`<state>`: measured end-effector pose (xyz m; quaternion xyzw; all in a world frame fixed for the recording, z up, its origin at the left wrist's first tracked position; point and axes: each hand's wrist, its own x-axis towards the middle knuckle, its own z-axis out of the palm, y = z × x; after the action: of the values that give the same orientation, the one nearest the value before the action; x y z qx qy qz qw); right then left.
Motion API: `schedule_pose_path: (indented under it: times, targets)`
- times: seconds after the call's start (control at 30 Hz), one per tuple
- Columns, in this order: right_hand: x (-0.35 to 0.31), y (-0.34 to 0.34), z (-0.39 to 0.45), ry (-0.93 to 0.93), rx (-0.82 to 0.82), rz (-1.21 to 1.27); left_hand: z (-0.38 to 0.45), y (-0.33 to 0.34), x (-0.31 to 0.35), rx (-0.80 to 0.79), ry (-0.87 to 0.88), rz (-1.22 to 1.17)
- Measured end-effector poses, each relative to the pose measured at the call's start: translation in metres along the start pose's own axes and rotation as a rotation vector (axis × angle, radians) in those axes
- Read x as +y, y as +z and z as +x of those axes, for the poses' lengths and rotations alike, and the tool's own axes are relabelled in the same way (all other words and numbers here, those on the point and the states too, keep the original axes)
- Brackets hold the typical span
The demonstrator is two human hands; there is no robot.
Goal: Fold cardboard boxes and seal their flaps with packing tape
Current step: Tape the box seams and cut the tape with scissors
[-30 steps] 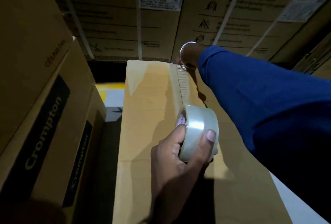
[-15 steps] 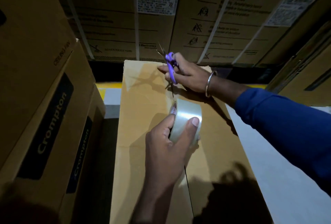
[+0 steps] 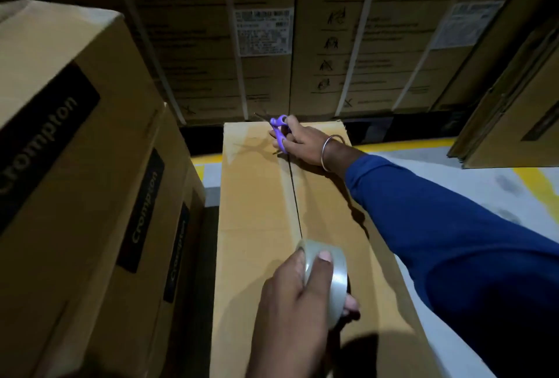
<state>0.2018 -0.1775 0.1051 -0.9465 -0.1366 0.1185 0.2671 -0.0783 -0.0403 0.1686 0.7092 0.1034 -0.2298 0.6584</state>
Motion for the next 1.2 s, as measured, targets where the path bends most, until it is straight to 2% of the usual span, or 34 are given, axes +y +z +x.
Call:
schedule_pose_path:
  times: [0.07, 0.37, 0.77, 0.9, 1.03, 1.2]
  targets:
    - [-0.006, 0.000, -0.018, 0.022, -0.011, 0.016, -0.005, 0.002, 0.000, -0.011, -0.017, -0.008]
    - [0.001, 0.025, -0.147, -0.135, -0.141, 0.107, 0.001, 0.000, -0.001, 0.027, -0.031, 0.002]
    - [-0.006, 0.048, -0.150, -0.024, -0.070, 0.137, -0.007, 0.004, -0.008, 0.077, 0.003, 0.098]
    - [-0.011, 0.047, -0.140, 0.047, -0.052, 0.090, -0.048, 0.008, -0.014, 0.066, -0.015, 0.191]
    - [-0.022, 0.041, -0.138, 0.089, -0.033, 0.030, -0.115, 0.011, -0.031, 0.016, -0.133, 0.109]
    - [-0.044, 0.032, -0.170, 0.053, -0.054, -0.003, -0.141, 0.004, -0.052, 0.017, -0.146, 0.053]
